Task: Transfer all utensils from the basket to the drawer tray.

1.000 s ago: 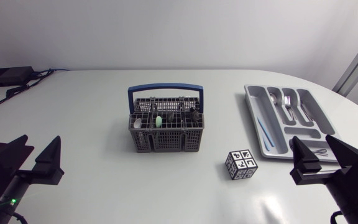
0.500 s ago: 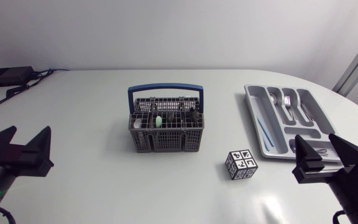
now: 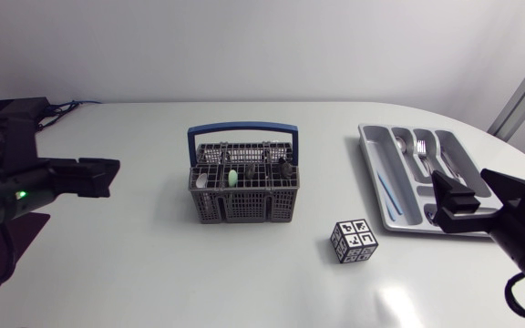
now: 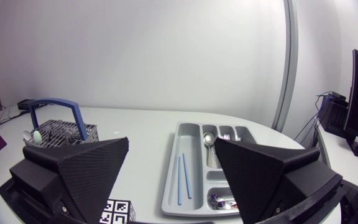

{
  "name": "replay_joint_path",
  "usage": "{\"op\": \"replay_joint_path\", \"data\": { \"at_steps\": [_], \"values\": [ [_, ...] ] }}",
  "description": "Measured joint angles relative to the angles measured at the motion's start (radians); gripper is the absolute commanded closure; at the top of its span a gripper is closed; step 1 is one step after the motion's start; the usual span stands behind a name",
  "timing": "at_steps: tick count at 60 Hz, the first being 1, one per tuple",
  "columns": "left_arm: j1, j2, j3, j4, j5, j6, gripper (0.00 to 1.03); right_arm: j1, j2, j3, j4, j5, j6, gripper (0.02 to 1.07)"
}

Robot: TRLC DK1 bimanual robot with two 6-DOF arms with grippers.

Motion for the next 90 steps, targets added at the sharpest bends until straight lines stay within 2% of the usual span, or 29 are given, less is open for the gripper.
{"op": "replay_joint_path", "data": {
  "at_steps": [6, 15, 21, 26, 31, 38, 47, 55, 62, 72, 80, 84, 90],
  "values": [
    [-0.036, 0.122, 0.075, -0.058, 0.000, 0.018, 0.06, 0.045, 0.089, 0.058, -0.010, 0.045, 0.000, 0.07],
    [-0.086, 0.247, 0.160, -0.109, 0.008, 0.119, 0.06, 0.116, 0.195, 0.128, -0.062, 0.096, 0.000, 0.07],
    [-0.131, 0.334, 0.233, -0.171, 0.011, 0.146, 0.06, 0.140, 0.295, 0.201, -0.151, 0.106, 0.000, 0.07],
    [-0.179, 0.399, 0.276, -0.177, 0.011, 0.152, 0.10, 0.152, 0.387, 0.272, -0.230, 0.105, -0.002, 0.07],
    [-0.231, 0.437, 0.303, -0.187, 0.007, 0.167, 0.12, 0.164, 0.451, 0.327, -0.288, 0.056, -0.037, 0.07],
    [-0.301, 0.510, 0.360, -0.193, -0.061, 0.171, 0.17, 0.157, 0.487, 0.357, -0.331, -0.096, -0.145, 0.07],
    [-0.349, 0.584, 0.388, -0.193, -0.100, 0.174, 0.23, 0.157, 0.540, 0.378, -0.349, -0.120, -0.187, 0.07],
    [-0.357, 0.637, 0.407, -0.188, -0.122, 0.175, 0.43, 0.172, 0.564, 0.381, -0.350, -0.120, -0.193, 0.07],
    [-0.357, 0.666, 0.414, -0.169, -0.142, 0.175, 0.46, 0.183, 0.571, 0.381, -0.352, -0.120, -0.193, 0.07],
    [-0.385, 0.694, 0.416, -0.146, -0.192, 0.179, 0.60, 0.191, 0.571, 0.381, -0.352, -0.120, -0.193, 0.07],
    [-0.399, 0.711, 0.416, -0.123, -0.203, 0.190, 0.78, 0.198, 0.571, 0.381, -0.352, -0.119, -0.193, 0.07],
    [-0.404, 0.712, 0.416, -0.114, -0.210, 0.193, 0.81, 0.198, 0.571, 0.381, -0.352, -0.119, -0.193, 0.07],
    [-0.408, 0.712, 0.416, -0.109, -0.218, 0.193, 0.90, 0.203, 0.569, 0.381, -0.352, -0.119, -0.193, 0.07]
  ]
}}
